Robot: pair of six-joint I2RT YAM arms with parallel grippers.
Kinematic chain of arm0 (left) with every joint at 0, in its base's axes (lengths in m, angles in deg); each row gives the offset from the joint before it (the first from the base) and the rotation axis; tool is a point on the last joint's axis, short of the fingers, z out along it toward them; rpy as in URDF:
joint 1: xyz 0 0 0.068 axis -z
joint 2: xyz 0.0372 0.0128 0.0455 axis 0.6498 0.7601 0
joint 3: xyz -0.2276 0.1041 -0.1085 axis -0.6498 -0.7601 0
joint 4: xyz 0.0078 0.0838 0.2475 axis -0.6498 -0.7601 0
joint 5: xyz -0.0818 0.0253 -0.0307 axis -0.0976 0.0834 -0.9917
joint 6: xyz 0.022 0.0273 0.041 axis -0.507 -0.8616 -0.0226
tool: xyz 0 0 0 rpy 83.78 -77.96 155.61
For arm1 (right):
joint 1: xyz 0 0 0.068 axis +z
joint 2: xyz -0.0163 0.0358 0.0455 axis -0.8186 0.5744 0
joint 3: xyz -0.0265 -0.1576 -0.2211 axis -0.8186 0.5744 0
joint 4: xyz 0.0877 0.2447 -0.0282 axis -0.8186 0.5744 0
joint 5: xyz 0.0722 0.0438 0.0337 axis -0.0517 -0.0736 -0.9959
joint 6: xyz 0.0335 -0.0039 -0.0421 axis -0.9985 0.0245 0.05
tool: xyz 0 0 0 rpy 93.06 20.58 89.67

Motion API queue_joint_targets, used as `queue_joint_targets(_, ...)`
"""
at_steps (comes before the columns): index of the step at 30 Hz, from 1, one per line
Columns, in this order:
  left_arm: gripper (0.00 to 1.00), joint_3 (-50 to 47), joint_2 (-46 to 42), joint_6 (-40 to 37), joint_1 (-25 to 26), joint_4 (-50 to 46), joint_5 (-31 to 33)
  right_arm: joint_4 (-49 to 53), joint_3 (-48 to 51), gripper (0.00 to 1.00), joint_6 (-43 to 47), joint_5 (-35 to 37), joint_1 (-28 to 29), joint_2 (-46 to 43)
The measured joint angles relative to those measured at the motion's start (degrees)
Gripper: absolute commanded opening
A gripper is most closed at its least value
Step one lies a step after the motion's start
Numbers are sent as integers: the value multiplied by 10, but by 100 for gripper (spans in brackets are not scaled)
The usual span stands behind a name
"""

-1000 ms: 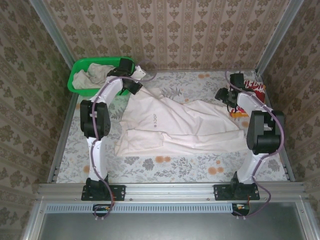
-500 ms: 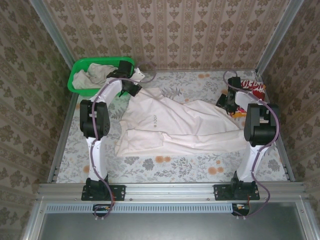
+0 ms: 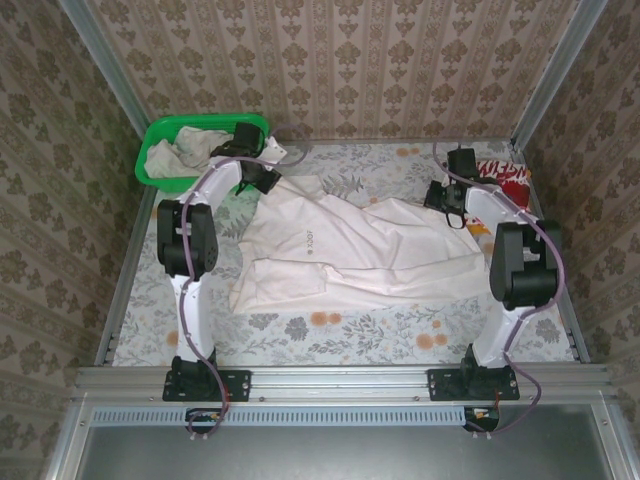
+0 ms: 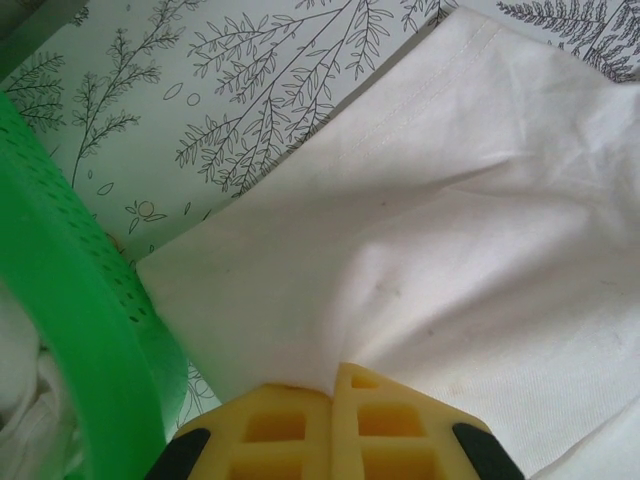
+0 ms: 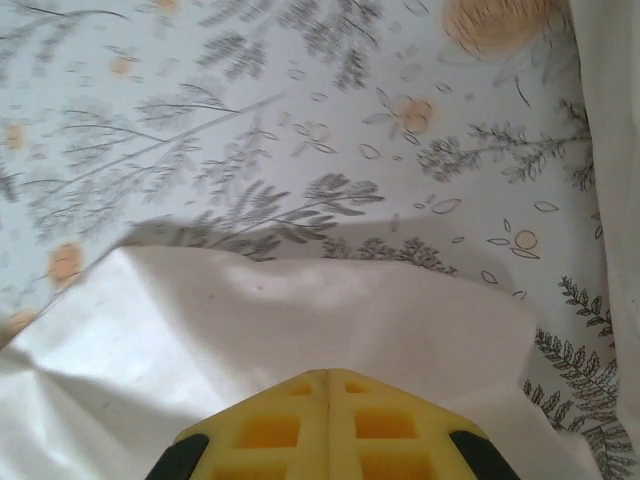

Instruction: Fold and stack the t-shirts

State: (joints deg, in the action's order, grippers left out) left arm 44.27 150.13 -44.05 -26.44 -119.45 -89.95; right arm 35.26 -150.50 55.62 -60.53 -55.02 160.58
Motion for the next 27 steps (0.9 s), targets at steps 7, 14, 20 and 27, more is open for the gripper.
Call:
queue_joint_targets(7,0,-23,-29,12,-13,13,-12,-43,105,11,18,17,32,-72)
queue_joint_targets(14,0,-37,-37,19,-18,21,-23,-53,187,13,7,42,36,-135)
queue_joint_targets(20,0,-89,-57,19,-20,42,-30,-72,201,24,-20,50,11,-172)
queue_joint_targets(27,0,-120,-82,19,-28,49,-41,-76,156,59,-73,44,-41,-129)
